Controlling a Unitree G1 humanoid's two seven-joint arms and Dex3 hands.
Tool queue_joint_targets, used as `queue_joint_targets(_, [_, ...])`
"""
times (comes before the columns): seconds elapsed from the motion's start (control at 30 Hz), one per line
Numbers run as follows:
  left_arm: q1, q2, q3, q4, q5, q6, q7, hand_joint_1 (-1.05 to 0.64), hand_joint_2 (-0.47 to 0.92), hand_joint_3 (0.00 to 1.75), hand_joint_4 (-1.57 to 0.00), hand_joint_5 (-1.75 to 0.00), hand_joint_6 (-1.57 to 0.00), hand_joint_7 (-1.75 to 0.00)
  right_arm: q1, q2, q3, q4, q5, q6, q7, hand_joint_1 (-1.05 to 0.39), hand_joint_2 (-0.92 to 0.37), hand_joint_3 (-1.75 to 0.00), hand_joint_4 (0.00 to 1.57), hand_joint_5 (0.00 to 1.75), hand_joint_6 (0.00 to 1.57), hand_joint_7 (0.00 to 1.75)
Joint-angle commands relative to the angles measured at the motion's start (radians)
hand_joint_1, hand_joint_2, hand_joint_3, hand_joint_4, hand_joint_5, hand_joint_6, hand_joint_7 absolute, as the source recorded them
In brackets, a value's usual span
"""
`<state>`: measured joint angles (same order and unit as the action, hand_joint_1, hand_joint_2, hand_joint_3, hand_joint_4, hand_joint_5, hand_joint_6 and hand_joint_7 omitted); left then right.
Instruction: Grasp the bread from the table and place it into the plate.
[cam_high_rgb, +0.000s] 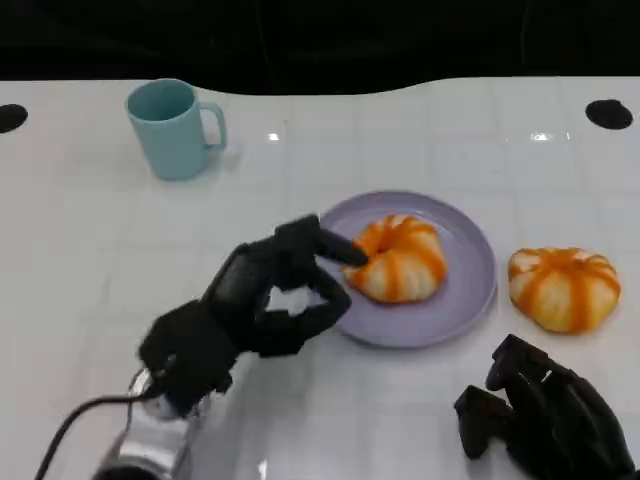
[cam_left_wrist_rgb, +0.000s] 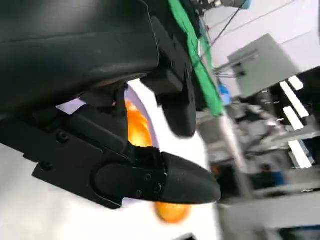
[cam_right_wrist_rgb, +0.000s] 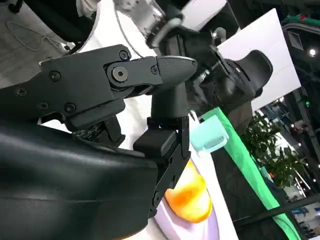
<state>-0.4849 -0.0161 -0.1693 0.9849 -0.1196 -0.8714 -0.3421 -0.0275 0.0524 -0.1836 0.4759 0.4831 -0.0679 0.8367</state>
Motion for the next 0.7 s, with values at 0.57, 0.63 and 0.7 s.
queue_joint_targets(0.57, [0.342, -0.087, 0.191, -0.479, -0.429, 0.717, -0.404, -1.05, 0.8, 0.0, -1.57, -0.83, -1.57, -0.52, 0.032, -0.012, 0.0, -0.062, 0.015, 0.047, -0.018, -0.57, -0.92, -0.22, 0.77, 1.74, 0.67, 1.49])
queue_joint_targets(0.63, [0.355, -0.09, 0.196, -0.482, -0.424, 0.723, -0.414, -1.05, 0.79, 0.0, -1.57, -0.84, -1.57, -0.54, 0.032, -0.01, -0.002, -0.061, 0.019, 0.046, -0.012, -0.57, -0.92, -0.21, 0.77, 1.74, 0.67, 1.49])
queue_joint_targets(0.7, [0.363, -0.091, 0.2, -0.484, -0.419, 0.726, -0.422, -1.05, 0.79, 0.0, -1.57, -0.85, -1.57, -0.55, 0.032, -0.01, -0.003, -0.06, 0.021, 0.041, -0.009, -0.57, -0.92, -0.22, 0.77, 1.74, 0.66, 1.47])
